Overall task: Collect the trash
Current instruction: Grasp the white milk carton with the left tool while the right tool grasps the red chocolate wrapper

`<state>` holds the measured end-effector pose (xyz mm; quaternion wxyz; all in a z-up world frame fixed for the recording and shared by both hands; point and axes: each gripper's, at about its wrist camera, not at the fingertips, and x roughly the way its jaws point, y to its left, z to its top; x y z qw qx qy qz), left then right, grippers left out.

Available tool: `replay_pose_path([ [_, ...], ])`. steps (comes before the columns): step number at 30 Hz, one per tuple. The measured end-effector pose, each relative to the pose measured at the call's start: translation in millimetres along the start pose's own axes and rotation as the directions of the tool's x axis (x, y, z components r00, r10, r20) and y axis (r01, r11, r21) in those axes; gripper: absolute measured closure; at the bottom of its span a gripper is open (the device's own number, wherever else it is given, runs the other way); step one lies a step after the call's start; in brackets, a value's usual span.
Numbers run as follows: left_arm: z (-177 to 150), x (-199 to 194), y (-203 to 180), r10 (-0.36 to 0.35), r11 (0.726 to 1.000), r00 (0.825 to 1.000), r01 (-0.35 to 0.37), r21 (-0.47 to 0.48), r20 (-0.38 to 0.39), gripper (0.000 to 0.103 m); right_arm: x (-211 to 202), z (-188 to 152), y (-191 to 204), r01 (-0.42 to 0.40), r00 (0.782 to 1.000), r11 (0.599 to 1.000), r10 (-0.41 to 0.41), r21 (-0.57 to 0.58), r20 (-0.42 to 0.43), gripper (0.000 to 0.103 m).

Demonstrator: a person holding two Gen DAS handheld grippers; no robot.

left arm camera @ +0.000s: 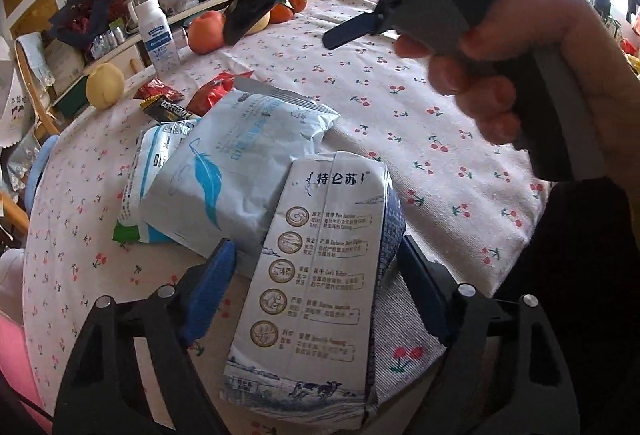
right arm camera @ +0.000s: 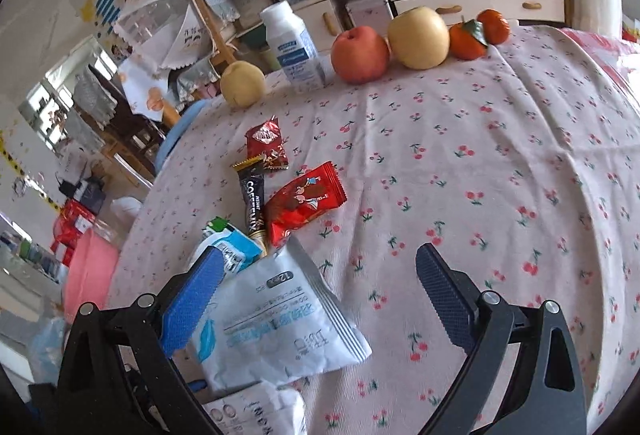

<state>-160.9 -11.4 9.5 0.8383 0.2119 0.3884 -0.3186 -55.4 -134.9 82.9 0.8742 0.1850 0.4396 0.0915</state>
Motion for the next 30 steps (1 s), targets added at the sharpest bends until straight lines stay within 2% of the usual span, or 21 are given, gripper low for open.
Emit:
replay_pose_path([
  [2,1.2,0.3,-0.3,-0.002,1.0,1.0,0.002,-0.001,0.005,0.022,9.8,2.9,5.2,0.023,1.0,0.999,-0.024,-0.04,-0.007,0.007],
  [5,3.0,-0.4,0.4,-0.017,1.0,1.0,0.017,-0.005,0.019,0.03,25.1,6.8,11.9,0.06,0.998,0.993,-0.062,-0.101,-0.019,0.009],
  [7,3.5,-0.6,0.3,-0.022,1.0,0.999,0.023,-0.012,0.024,0.034,35.5,9.3,16.7,0.072,0.997,0.988,-0.077,-0.14,-0.029,0.019],
  [15,3.9,-1.0,-1.4,-0.025,1.0,0.999,0.026,-0.01,0.045,0.04,63.2,15.7,35.4,0.112,0.991,0.952,-0.127,-0.286,-0.033,0.019],
  [22,2.6,-4.3,5.5,-0.08,0.996,0.994,0.083,-0.042,0.073,0.043,83.3,26.6,29.2,0.109,0.989,0.947,-0.134,-0.303,-0.06,0.019],
  [27,1.4,-4.2,9.9,-0.079,0.996,0.993,0.083,-0.046,0.086,0.043,91.7,29.8,29.9,0.115,0.987,0.94,-0.143,-0.321,-0.067,0.019],
  [30,1.1,-3.4,13.5,-0.072,0.995,0.994,0.077,-0.056,0.086,0.043,92.7,32.0,28.7,0.147,0.984,0.931,-0.174,-0.334,-0.05,0.019],
])
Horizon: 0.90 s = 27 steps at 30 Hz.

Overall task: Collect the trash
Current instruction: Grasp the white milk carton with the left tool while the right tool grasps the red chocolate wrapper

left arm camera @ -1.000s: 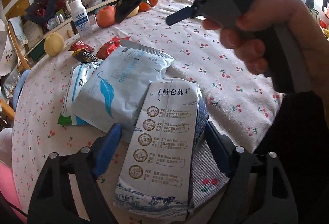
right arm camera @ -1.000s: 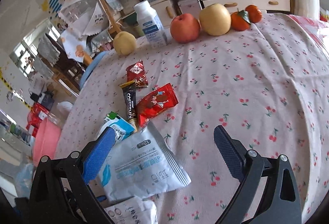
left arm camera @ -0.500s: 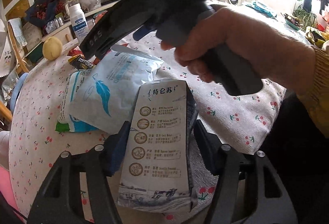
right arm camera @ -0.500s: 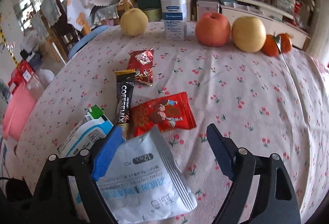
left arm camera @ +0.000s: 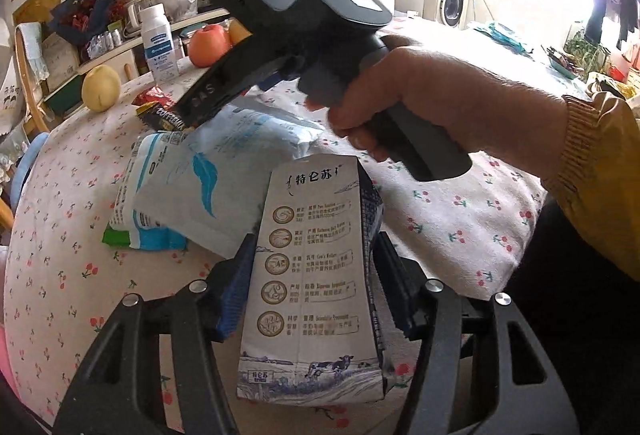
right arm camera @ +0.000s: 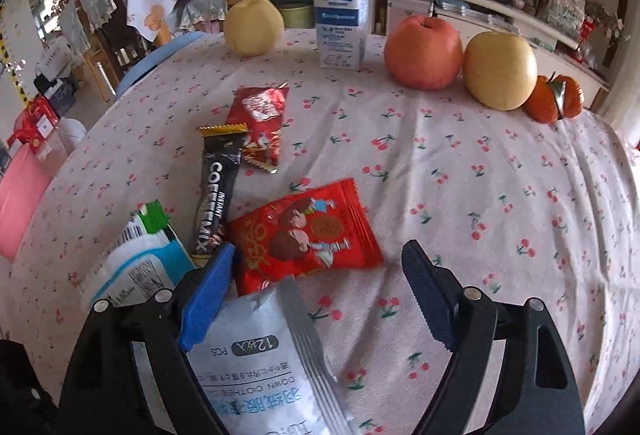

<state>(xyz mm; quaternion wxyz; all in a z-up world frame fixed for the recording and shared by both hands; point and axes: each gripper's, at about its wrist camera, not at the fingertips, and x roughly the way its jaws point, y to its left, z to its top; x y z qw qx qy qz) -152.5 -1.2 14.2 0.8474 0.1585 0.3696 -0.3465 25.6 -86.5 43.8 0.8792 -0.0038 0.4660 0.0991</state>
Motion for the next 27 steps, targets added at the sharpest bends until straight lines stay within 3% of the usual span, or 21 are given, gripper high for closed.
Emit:
replay_pose_path([
  [4,-0.5,-0.2,8.2,0.037,0.999,0.999,-0.037,-0.028,0.005,0.043,-0.8,1.2,-16.2,0.064,0.998,0.997,-0.065,0.048,0.007,0.019],
  [7,-0.1,-1.7,19.7,0.056,0.996,0.998,-0.055,-0.07,0.005,0.043,-2.4,2.4,-28.8,0.064,0.998,0.994,-0.065,0.09,0.008,0.019],
  [16,4.9,9.3,16.7,0.048,0.998,0.999,-0.048,-0.035,-0.012,0.038,1.6,11.4,-33.8,-0.089,0.996,0.982,0.087,0.164,0.02,0.019],
  [21,10.2,17.6,13.0,0.026,1.0,0.999,-0.026,0.009,-0.024,0.031,6.4,14.7,-18.8,-0.065,0.998,0.99,0.063,0.127,0.021,0.019],
  [23,13.8,23.2,15.3,0.011,1.0,0.999,-0.011,0.006,-0.037,0.031,9.3,16.7,-15.1,-0.044,0.999,0.993,0.041,0.108,0.024,0.025],
  [25,15.8,24.9,16.9,-0.002,1.0,0.999,0.002,0.002,-0.04,0.032,11.5,18.4,-12.0,-0.023,0.999,0.996,0.021,0.088,0.028,0.038],
  [27,17.1,25.6,18.3,-0.009,1.0,0.999,0.008,-0.002,-0.04,0.039,13.3,19.2,-10.5,0.001,0.999,0.997,-0.004,0.071,0.032,0.048],
])
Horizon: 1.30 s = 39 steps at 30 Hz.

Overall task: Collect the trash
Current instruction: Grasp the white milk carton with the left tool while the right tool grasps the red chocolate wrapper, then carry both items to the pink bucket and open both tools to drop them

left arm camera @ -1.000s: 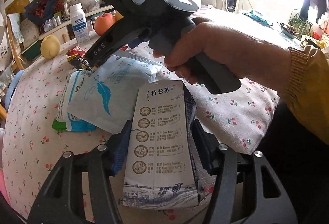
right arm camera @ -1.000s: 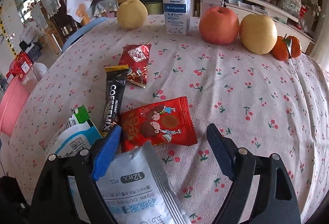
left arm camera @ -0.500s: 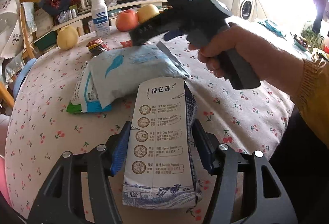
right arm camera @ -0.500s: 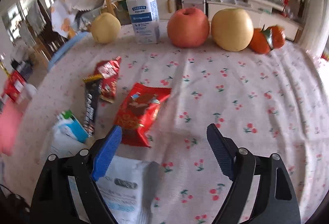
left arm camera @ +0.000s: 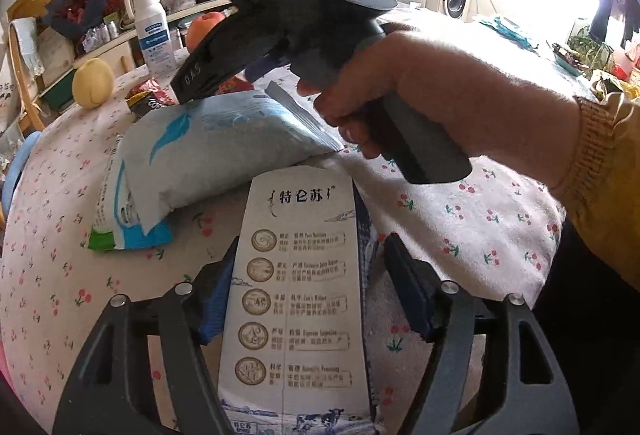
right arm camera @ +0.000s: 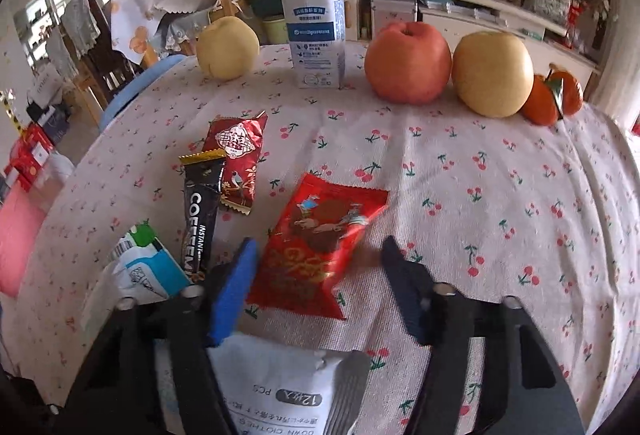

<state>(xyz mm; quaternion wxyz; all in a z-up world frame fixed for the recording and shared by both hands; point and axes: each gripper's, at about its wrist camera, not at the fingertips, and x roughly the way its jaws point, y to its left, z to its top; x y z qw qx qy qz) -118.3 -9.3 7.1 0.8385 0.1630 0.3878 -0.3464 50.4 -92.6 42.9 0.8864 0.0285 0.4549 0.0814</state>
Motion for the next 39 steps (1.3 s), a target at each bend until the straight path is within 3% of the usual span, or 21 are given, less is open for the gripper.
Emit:
replay_pose_path([
  [6,2.6,2.7,3.6,-0.004,0.999,1.0,0.004,-0.035,0.002,0.039,-1.9,-3.2,0.1,0.017,1.0,1.0,-0.016,-0.018,0.017,0.063],
  [15,1.5,-11.0,22.2,-0.04,0.994,0.996,0.047,-0.103,0.075,0.039,-18.6,-5.8,-0.4,0.023,0.996,1.0,-0.023,-0.003,0.084,0.065],
  [21,-1.9,-27.2,45.0,-0.025,0.986,0.992,0.045,-0.16,0.123,0.039,-37.5,-7.8,0.2,0.033,0.99,0.999,-0.035,0.016,0.135,0.065],
  [30,-10.4,-54.1,84.8,0.04,0.964,0.98,0.013,-0.264,0.194,0.039,-66.5,-20.0,7.9,0.024,0.985,0.999,-0.029,0.031,0.173,0.065],
  [39,-26.7,-83.9,133.1,0.143,0.923,0.958,-0.038,-0.384,0.248,0.039,-93.6,-31.2,40.8,-0.03,0.98,0.999,0.027,0.014,0.195,0.065],
])
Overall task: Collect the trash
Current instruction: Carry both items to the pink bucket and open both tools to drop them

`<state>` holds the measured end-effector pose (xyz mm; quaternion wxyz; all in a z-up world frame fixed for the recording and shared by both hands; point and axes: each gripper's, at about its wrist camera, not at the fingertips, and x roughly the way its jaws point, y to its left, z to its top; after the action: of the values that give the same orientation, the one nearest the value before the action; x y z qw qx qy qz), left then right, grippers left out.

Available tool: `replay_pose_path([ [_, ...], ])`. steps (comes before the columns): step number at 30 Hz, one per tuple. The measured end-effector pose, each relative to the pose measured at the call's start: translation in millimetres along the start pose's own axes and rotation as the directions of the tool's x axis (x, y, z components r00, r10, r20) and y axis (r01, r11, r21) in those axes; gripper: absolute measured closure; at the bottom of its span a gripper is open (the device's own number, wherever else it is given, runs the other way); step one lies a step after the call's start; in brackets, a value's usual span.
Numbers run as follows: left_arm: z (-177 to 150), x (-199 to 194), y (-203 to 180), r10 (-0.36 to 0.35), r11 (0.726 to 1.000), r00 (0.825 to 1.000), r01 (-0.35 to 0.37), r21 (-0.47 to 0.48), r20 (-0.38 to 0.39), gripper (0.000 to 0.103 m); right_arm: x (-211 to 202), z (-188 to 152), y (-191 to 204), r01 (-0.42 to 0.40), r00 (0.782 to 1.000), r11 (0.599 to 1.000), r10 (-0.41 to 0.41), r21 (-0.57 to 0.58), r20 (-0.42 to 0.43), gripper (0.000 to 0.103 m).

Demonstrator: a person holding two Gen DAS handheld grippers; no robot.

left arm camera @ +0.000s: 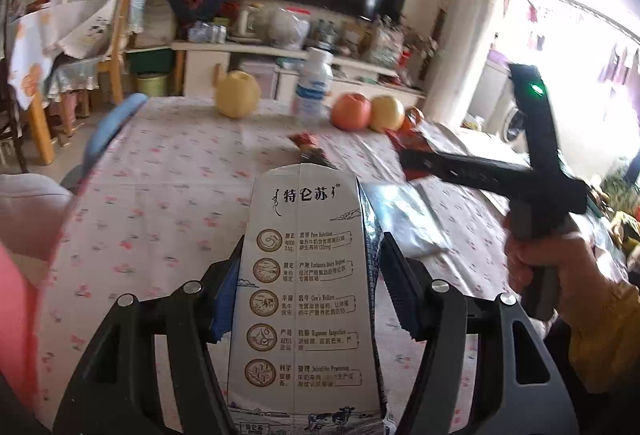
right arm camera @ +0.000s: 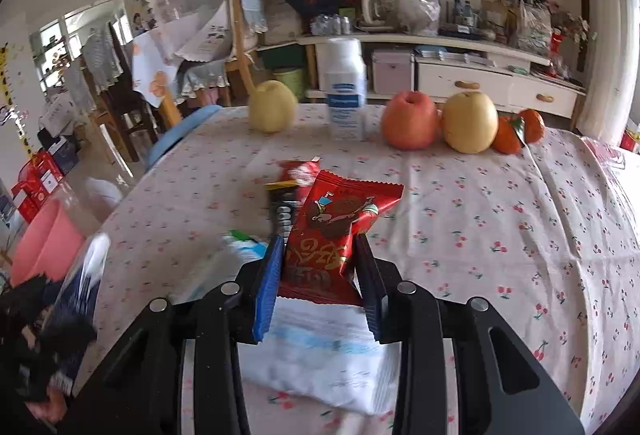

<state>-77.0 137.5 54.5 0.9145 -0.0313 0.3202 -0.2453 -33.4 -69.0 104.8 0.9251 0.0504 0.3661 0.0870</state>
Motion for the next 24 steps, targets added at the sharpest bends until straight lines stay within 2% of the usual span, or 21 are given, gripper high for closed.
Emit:
replay_pose_path([
  [9,4.2,-39.4,64.0,0.11,0.985,0.99,-0.096,-0.146,0.091,0.039,-4.9,-6.5,72.8,-0.086,0.996,0.992,0.085,-0.09,-0.016,0.065],
  [15,0.0,-73.2,113.4,0.241,0.947,0.96,-0.202,-0.25,0.139,0.039,-6.4,-3.0,153.7,-0.195,0.981,0.962,0.193,-0.191,-0.033,0.065],
  [19,-5.3,-96.9,150.0,0.354,0.895,0.922,-0.286,-0.341,0.155,0.039,-3.2,1.9,206.6,-0.271,0.962,0.931,0.267,-0.243,-0.049,0.065],
  [21,-10.6,-110.4,170.8,0.404,0.858,0.901,-0.313,-0.407,0.157,0.039,-1.0,5.1,233.3,-0.304,0.952,0.912,0.3,-0.274,-0.058,0.065],
  [24,-17.9,-124.2,196.9,0.453,0.807,0.88,-0.335,-0.486,0.145,0.039,2.9,9.6,284.4,-0.355,0.933,0.872,0.35,-0.338,-0.078,0.065],
])
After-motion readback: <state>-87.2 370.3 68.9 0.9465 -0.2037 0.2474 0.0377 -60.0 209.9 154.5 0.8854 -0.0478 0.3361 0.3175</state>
